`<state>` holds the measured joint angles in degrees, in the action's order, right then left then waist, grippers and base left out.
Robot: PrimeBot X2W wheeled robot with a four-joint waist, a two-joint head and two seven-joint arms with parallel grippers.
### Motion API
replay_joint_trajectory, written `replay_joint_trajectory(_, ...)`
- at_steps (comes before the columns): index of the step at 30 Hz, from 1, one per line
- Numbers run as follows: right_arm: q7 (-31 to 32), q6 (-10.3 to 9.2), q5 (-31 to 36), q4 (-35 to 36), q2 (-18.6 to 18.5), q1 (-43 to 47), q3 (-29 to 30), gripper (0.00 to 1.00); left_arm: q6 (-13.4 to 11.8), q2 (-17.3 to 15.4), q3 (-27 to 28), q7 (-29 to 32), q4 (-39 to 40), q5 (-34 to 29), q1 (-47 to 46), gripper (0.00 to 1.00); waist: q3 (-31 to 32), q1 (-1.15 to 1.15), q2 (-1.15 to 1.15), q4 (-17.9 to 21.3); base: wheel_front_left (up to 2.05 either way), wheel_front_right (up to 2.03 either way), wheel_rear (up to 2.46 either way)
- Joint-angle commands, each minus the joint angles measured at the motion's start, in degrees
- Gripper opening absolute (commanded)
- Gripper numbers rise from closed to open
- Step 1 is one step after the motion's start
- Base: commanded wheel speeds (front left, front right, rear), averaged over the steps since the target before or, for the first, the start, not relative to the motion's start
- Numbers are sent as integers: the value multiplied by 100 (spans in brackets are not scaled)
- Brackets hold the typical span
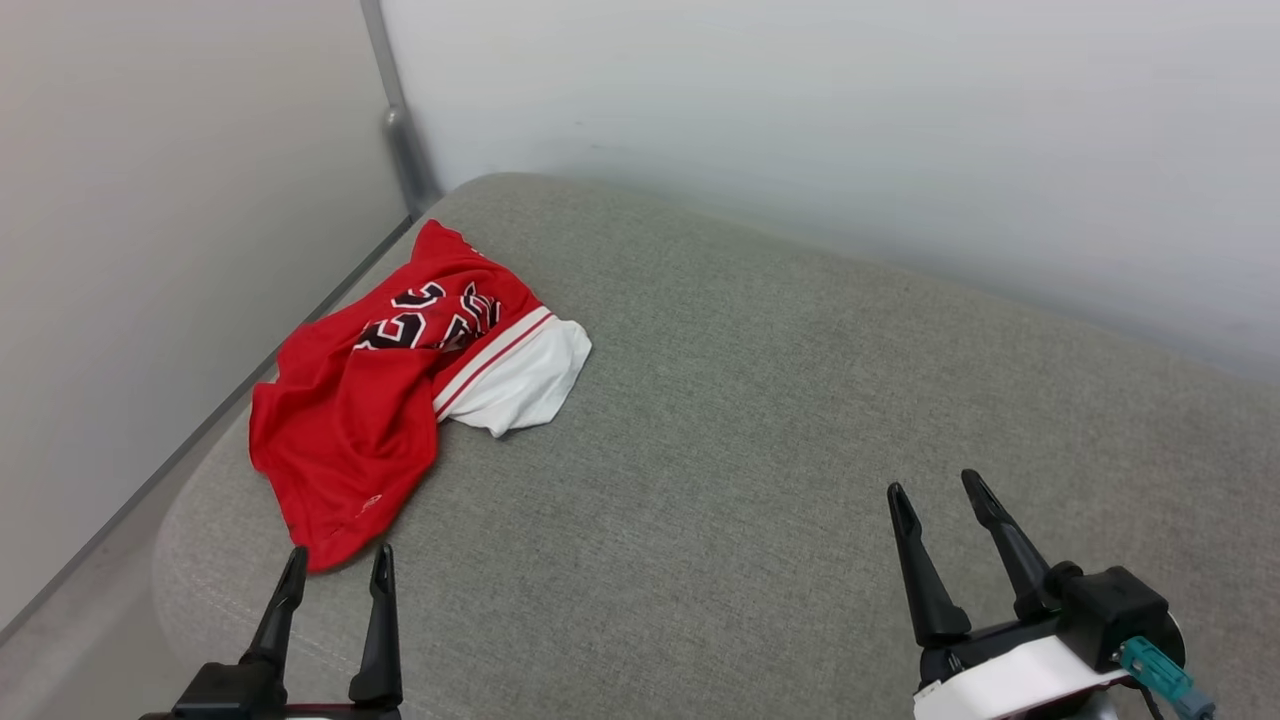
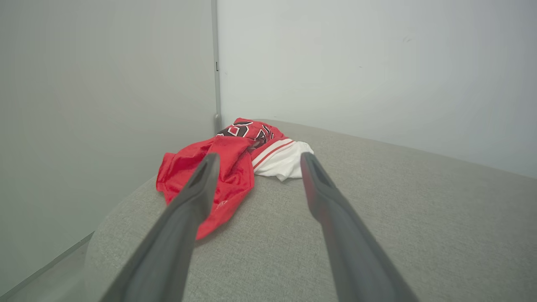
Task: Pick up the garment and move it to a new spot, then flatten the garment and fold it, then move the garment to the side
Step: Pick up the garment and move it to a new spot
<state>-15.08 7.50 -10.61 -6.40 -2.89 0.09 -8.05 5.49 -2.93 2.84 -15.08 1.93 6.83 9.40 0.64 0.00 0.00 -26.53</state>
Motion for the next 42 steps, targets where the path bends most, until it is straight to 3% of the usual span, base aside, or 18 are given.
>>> replay_joint_trajectory(1, -13, -2, 47, 2, 3, -3, 1, 100, 17, 7, 12, -14, 0, 58, 23, 100, -81, 0, 0, 49, 0, 0, 0)
replay_joint_trajectory(12, -13, -2, 406, 161, 2, -263, 103, 100, 152, 1, 279, -14, -362, 301, -774, 100, -957, 0, 0, 406, 0, 0, 0)
replay_joint_trajectory(16, -14, -3, 570, 240, 1, -415, 68, 100, 186, -229, 341, -14, -658, 353, -1263, 100, -1418, 0, 0, 631, 0, 0, 0)
replay_joint_trajectory(20, -13, -2, 656, 315, 2, -525, 109, 100, 196, -770, 232, -14, -1276, 837, -1940, 100, -1864, 0, 0, 821, 0, 0, 0)
replay_joint_trajectory(29, -14, -2, 923, 463, -18, -800, 161, 100, 193, -2649, -596, 282, -2435, 1944, -3509, 100, -2642, 0, 0, 1169, 0, 0, 0)
replay_joint_trajectory(35, -14, -2, 1027, 608, -54, -877, 147, 100, 193, -3673, -1361, 1530, -2897, 3346, -4355, 100, -3037, 0, 0, 1337, 0, 0, 0)
replay_joint_trajectory(42, -10, -2, 980, 597, -38, -974, 33, 100, 194, -4444, -1937, 3534, -2969, 5269, -4744, 100, -3440, 0, 0, 1573, 0, 0, 0)
